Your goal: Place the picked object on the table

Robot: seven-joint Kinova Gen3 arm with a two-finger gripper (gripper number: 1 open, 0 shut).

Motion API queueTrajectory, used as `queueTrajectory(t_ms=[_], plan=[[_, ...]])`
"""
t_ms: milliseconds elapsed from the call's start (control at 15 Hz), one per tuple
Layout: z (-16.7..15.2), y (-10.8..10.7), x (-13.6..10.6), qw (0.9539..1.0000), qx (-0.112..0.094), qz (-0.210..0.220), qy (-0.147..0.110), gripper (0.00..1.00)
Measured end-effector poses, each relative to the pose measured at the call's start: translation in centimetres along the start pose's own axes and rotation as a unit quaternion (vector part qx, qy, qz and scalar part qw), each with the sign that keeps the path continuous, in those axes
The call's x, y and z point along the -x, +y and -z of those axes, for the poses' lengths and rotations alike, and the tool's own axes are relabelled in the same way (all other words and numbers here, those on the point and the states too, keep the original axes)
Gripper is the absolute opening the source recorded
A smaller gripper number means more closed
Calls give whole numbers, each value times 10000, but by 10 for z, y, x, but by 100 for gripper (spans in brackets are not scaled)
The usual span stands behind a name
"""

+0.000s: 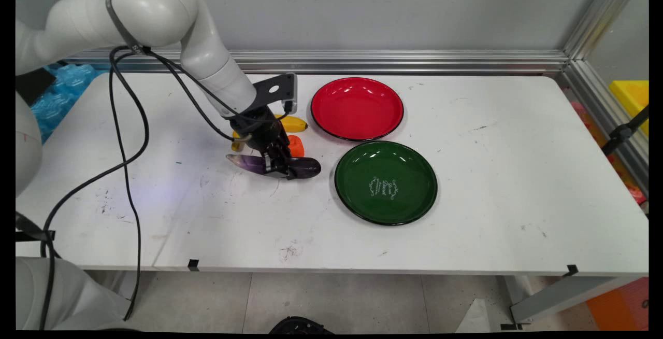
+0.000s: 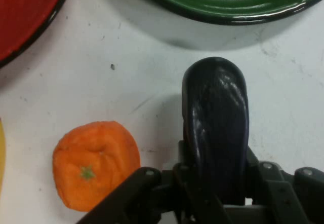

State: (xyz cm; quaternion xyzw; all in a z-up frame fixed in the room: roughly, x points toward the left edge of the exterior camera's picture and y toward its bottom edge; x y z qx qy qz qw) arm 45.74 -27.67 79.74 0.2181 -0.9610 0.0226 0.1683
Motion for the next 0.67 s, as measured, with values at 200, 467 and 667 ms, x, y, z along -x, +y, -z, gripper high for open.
queueTrajectory(t_ms=[200,467,667], plan=[[-5,-2,2,10000,19,-25,22,0],[-11,-6,2,9999,31,-63,71,100],[-14,-9,-1,9999,36,-92,113,100]])
